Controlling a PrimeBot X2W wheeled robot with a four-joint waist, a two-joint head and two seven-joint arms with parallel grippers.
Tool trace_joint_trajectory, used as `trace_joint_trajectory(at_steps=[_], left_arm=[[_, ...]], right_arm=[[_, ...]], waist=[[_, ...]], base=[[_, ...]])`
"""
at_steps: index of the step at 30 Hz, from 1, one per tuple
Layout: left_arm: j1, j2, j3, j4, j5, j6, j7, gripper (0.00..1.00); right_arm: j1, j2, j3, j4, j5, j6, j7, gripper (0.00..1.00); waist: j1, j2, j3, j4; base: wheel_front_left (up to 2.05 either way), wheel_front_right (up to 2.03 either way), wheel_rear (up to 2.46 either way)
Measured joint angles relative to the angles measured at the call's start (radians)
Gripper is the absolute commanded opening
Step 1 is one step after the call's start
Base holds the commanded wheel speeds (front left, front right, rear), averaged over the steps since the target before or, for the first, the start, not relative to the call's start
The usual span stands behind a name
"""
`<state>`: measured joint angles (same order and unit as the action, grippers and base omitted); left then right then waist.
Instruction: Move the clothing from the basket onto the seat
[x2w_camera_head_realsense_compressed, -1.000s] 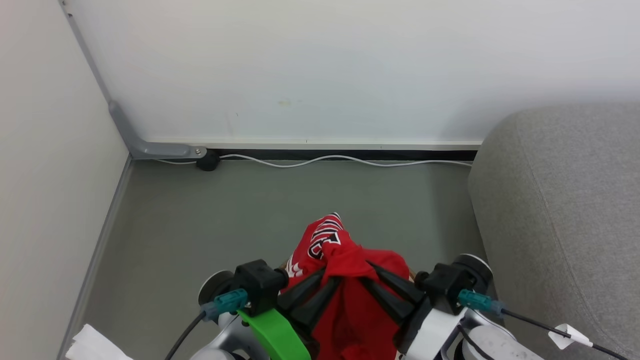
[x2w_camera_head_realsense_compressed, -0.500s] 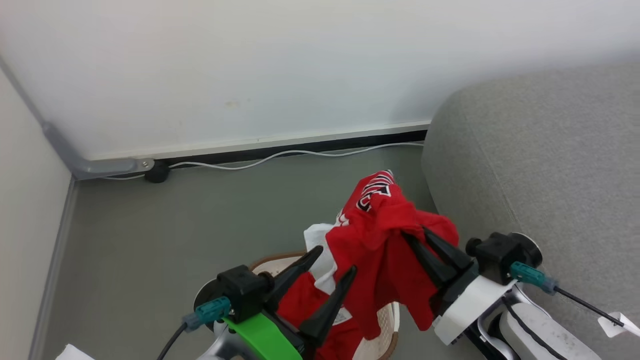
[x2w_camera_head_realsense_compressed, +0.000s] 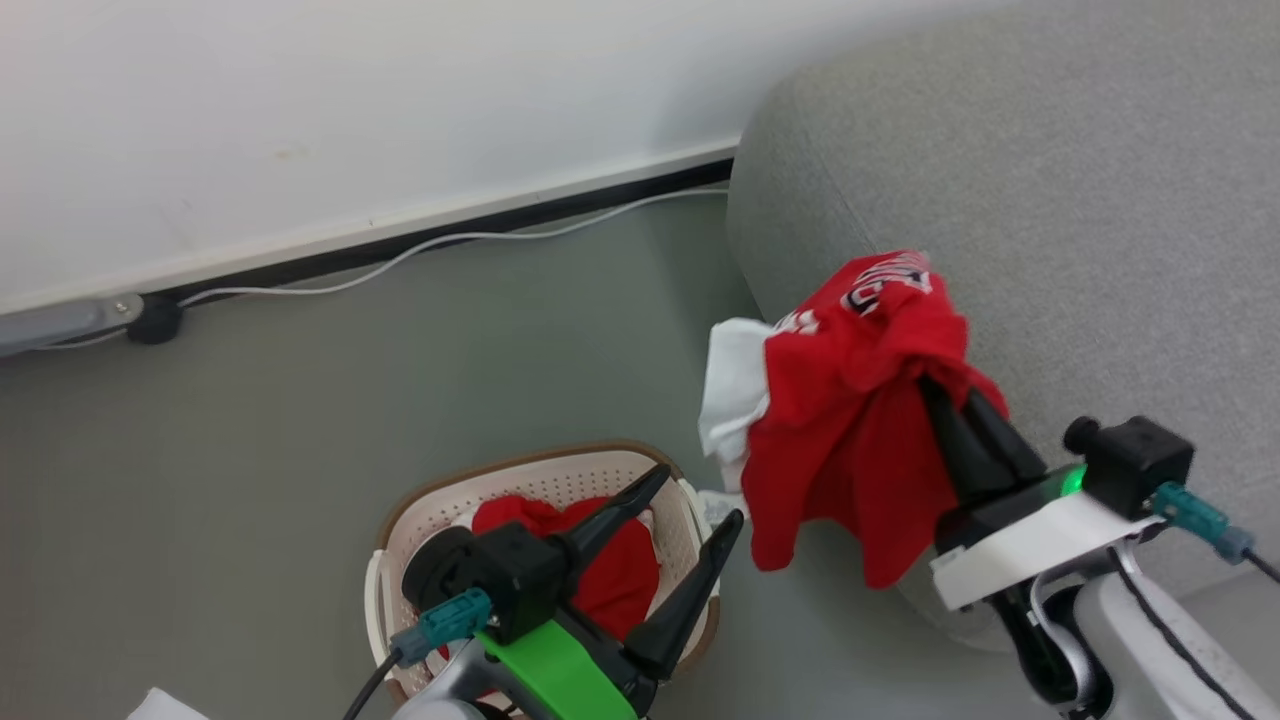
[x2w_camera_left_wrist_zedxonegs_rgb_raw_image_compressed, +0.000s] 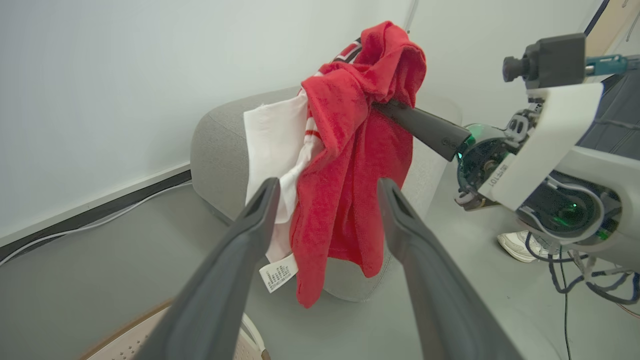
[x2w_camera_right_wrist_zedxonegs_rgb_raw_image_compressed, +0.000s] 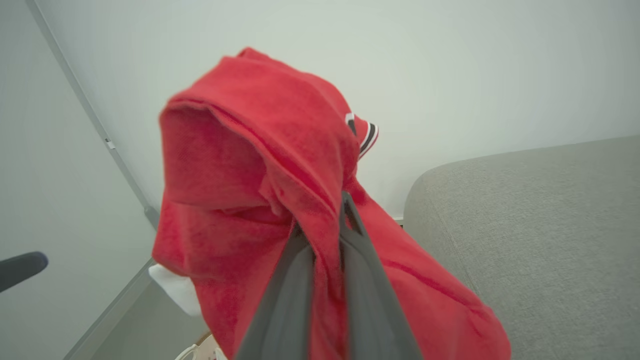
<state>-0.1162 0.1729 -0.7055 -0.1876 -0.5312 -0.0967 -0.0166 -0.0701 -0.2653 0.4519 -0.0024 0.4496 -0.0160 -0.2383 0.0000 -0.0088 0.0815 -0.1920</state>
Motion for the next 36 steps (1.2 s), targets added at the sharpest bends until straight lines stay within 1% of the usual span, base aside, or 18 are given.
trace_joint_trajectory(at_steps=[2,6,8,12,16,19,20,22,27,29,33,36], left_arm=[[-0.018,-0.002,-0.013,-0.002,0.007,0.000,0.013,1.00],[-0.030,-0.003,-0.029,0.004,0.010,0.009,0.043,1.00],[-0.030,0.001,-0.032,0.012,0.015,0.010,0.059,1.00],[-0.033,0.005,-0.040,0.016,0.017,0.019,0.088,1.00],[-0.044,0.012,-0.051,0.018,0.054,0.023,0.114,1.00],[-0.060,0.013,-0.054,0.011,0.061,0.030,0.129,1.00],[-0.062,0.016,-0.055,0.010,0.063,0.032,0.137,1.00],[-0.062,0.022,-0.054,0.006,0.068,0.041,0.144,1.00],[-0.062,0.053,-0.040,-0.021,0.078,0.055,0.157,1.00],[-0.062,0.069,-0.028,-0.029,0.080,0.067,0.165,1.00],[-0.062,0.096,0.013,-0.057,0.106,0.096,0.169,1.00],[-0.061,0.122,0.030,-0.084,0.113,0.106,0.173,1.00]], right_arm=[[-0.007,-0.004,-0.049,-0.001,0.018,-0.018,0.000,0.00],[-0.050,-0.008,-0.137,-0.002,0.056,-0.035,-0.003,0.00],[-0.095,-0.014,-0.180,0.002,0.074,-0.039,-0.005,0.00],[-0.215,-0.052,-0.262,0.036,0.095,-0.039,-0.009,0.00],[-0.346,-0.045,-0.376,0.063,0.201,-0.041,-0.009,0.00],[-0.445,-0.047,-0.471,0.105,0.276,-0.049,-0.011,0.00],[-0.477,-0.056,-0.494,0.122,0.291,-0.057,-0.011,0.00],[-0.534,-0.086,-0.531,0.158,0.294,-0.065,-0.010,0.00],[-0.664,-0.197,-0.601,0.227,0.294,-0.067,0.008,0.00],[-0.711,-0.241,-0.618,0.248,0.287,-0.075,0.017,0.00],[-0.773,-0.338,-0.608,0.279,0.231,-0.075,0.041,0.00],[-0.814,-0.368,-0.577,0.297,0.198,-0.075,0.051,0.00]], waist=[[0.0000,0.0000,0.029,-0.017],[0.0000,0.0000,0.091,-0.039],[0.0000,0.0000,0.123,-0.044],[0.0000,0.0000,0.185,-0.044],[0.0000,0.0000,0.244,-0.030],[0.0000,0.0000,0.285,-0.011],[0.0000,0.0000,0.299,-0.004],[0.0001,0.0000,0.325,0.012],[0.0001,0.0000,0.393,0.051],[0.0001,0.0000,0.422,0.064],[0.0001,0.0000,0.482,0.083],[0.0002,0.0000,0.528,0.088]], base=[[0.00,0.00,0.00],[0.00,0.00,0.00],[0.00,0.00,0.00],[0.00,0.00,0.00],[0.00,0.00,0.00],[0.00,0.00,0.00],[0.00,0.00,0.00],[0.00,0.00,0.00],[0.00,0.00,0.00],[0.00,0.00,0.00],[0.00,0.00,0.00],[0.00,0.00,0.00]])
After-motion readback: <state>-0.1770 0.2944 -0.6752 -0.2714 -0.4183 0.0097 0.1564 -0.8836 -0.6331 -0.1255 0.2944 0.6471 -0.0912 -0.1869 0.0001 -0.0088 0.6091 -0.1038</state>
